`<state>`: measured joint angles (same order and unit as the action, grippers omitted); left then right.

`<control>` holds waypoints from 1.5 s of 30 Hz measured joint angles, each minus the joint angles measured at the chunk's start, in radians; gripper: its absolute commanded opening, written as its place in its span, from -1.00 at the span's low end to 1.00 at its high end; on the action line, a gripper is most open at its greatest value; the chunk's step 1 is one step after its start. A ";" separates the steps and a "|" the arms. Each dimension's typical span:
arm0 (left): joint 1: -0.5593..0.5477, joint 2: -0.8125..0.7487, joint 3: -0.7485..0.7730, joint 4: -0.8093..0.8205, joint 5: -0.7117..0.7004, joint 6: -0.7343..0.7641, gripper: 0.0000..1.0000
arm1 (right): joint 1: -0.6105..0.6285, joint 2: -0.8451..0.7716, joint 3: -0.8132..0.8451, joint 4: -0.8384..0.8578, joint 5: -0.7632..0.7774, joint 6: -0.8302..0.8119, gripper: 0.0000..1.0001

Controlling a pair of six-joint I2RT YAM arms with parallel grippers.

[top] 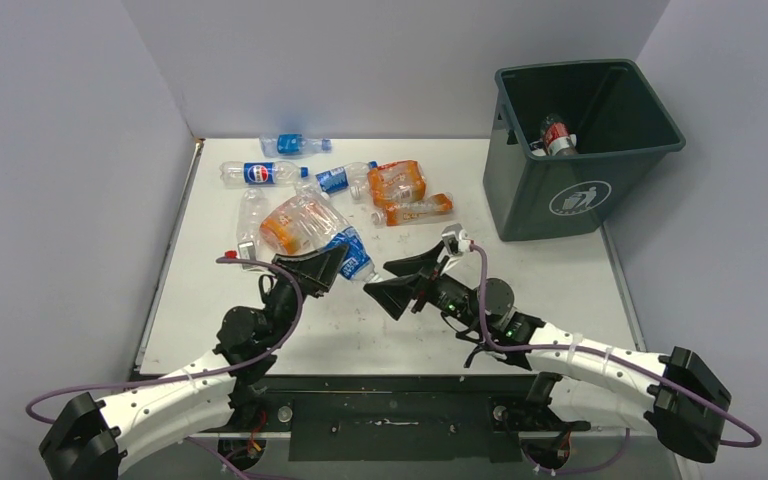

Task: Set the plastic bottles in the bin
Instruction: Place the plastic bottle in the trash bin.

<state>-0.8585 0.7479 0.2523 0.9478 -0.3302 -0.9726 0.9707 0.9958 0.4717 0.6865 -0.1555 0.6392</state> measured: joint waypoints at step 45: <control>-0.236 0.038 0.522 -1.292 0.101 1.965 0.96 | -0.171 0.066 0.655 -1.250 -0.249 -0.275 -0.89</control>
<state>-1.0943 0.7860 0.7746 -0.3439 -0.2291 0.9920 0.8001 1.0615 1.1263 -0.5636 -0.4046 0.3637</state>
